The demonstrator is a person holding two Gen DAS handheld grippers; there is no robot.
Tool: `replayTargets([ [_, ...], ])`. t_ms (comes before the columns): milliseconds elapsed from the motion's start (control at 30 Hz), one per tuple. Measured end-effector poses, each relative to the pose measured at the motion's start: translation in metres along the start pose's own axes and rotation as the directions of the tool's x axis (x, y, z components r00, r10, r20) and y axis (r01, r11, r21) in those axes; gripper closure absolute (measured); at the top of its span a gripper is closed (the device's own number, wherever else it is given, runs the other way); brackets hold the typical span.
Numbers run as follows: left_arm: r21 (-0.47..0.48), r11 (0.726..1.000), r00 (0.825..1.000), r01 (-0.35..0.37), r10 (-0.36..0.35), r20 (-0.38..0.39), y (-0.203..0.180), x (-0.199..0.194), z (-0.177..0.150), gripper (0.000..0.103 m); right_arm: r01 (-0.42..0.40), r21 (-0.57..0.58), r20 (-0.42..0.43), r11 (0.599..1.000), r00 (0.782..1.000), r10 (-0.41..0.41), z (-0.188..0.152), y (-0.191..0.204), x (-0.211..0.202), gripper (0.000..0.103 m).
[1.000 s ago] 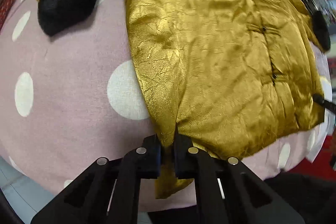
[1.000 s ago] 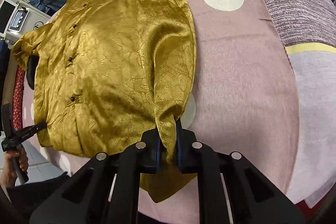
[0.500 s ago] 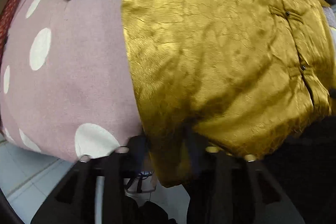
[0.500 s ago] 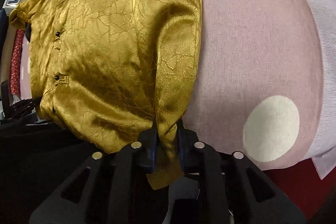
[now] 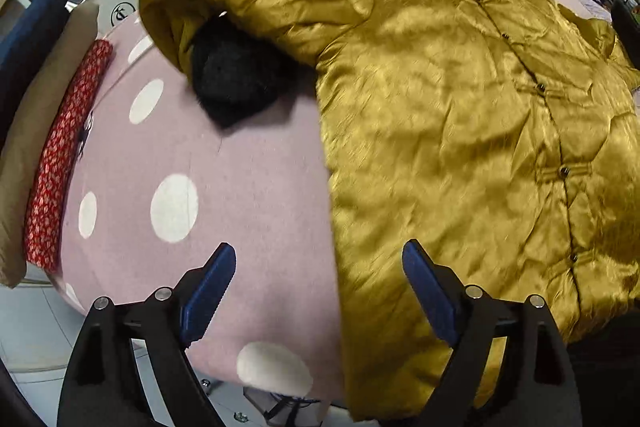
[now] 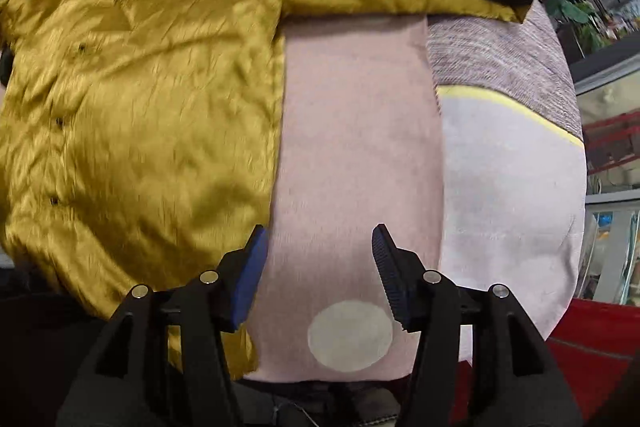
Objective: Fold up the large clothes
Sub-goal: 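Release the hem with the right tool and press the jacket flat with the left tool, then press both open tools onto the jacket body to smooth it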
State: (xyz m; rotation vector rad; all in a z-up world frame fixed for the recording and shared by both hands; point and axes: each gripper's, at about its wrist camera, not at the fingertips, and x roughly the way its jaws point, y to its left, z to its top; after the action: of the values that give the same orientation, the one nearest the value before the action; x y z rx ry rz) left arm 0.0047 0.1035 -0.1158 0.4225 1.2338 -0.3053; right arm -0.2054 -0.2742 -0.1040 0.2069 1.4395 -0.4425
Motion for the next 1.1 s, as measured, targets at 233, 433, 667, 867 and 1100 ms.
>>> replayTargets([
  [233, 0.057, 0.994, 0.996, 0.091, -0.092, 0.012, -0.059, 0.003, 0.021, 0.016, -0.092, 0.019, 0.08, 0.996, 0.993, 0.09, 0.044, 0.026, -0.012, 0.048],
  [433, 0.163, 0.982, 0.995, 0.09, -0.081, -0.067, -0.101, 0.041, 0.031, 0.015, -0.081, -0.259, 0.088, 0.963, 0.99, 0.107, 0.042, 0.107, 0.006, 0.047],
  [667, 0.093, 0.992, 0.982, 0.079, -0.062, -0.179, -0.104, 0.087, 0.032, 0.005, -0.002, -0.451, 0.025, 0.893, 1.0, 0.015, 0.011, 0.162, 0.063, 0.036],
  [867, 0.045, 0.994, 0.978, 0.096, -0.086, -0.191, -0.102, 0.098, 0.038, 0.005, -0.047, -0.306, -0.046, 0.951, 0.998, 0.034, 0.037, 0.144, 0.083, 0.009],
  [1100, 0.073, 0.996, 0.994, 0.054, -0.047, -0.096, -0.109, 0.092, 0.031, 0.005, -0.048, -0.291, -0.006, 0.956, 0.999, 0.049, 0.026, 0.147, 0.09, 0.005],
])
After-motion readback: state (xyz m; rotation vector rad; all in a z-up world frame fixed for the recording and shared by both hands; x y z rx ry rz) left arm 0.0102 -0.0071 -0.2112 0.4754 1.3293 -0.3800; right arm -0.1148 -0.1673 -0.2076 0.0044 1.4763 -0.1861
